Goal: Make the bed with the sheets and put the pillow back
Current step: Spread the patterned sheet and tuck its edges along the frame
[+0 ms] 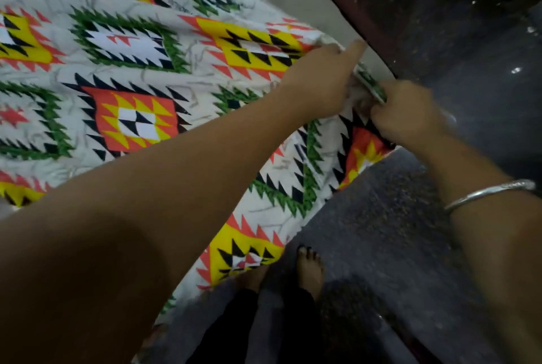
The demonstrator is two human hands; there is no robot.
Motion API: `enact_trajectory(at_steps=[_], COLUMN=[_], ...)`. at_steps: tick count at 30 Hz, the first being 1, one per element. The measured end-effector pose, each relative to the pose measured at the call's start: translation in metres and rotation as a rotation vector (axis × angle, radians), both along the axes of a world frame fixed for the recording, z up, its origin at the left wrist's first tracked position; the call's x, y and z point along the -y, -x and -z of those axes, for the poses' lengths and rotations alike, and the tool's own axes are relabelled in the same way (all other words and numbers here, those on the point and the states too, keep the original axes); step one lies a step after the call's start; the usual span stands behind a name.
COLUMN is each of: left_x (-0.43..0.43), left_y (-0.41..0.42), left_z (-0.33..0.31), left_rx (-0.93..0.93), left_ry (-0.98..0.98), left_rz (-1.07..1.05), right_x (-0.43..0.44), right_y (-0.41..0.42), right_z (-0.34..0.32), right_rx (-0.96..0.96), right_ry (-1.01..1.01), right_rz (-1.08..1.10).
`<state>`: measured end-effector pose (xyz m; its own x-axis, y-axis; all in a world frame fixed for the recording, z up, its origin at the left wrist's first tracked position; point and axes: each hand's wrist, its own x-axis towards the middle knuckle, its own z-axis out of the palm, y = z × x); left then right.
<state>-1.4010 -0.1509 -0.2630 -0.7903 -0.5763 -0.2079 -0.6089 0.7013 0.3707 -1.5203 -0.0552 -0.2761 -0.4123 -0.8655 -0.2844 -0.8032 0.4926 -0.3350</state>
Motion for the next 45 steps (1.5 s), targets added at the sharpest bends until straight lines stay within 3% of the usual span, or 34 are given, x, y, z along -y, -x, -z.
enact_trajectory(at_steps=[3,7,13,19,31,34,37,41,45], left_x=[-0.011,-0.024,-0.026,0.003,0.125,0.164,0.192,0.206,0.212], left_y=[-0.004,-0.024,-0.050,-0.064,-0.104,-0.096,-0.090,-0.080,-0.066], left_z=[0.005,0.016,0.023,0.011,0.007,0.005,0.009,0.014,0.013], left_rx=[-0.011,-0.025,-0.012,-0.013,0.009,0.103,0.236,0.350,0.379], left_ry=[-0.001,0.043,0.164,0.175,0.144,0.044,-0.004,0.038,0.057], left_rz=[-0.043,-0.078,-0.141,-0.311,-0.498,-0.525,-0.484,-0.446,-0.426], right_x=[-0.001,-0.002,0.020,0.070,0.192,0.224,0.246,0.268,0.285], right_y=[0.010,0.018,0.008,-0.036,-0.077,-0.075,-0.078,-0.078,-0.070], right_z=[-0.003,-0.004,-0.013,-0.007,0.007,0.010,0.014,0.011,0.010], right_rx=[-0.118,-0.159,-0.301,-0.178,-0.066,0.027,-0.083,-0.113,-0.016], right_ry=[0.067,-0.053,0.098,0.075,0.022,0.037,0.005,-0.073,-0.125], right_rz=[0.063,0.097,-0.196,-0.390,-0.280,-0.272,-0.312,-0.408,-0.545])
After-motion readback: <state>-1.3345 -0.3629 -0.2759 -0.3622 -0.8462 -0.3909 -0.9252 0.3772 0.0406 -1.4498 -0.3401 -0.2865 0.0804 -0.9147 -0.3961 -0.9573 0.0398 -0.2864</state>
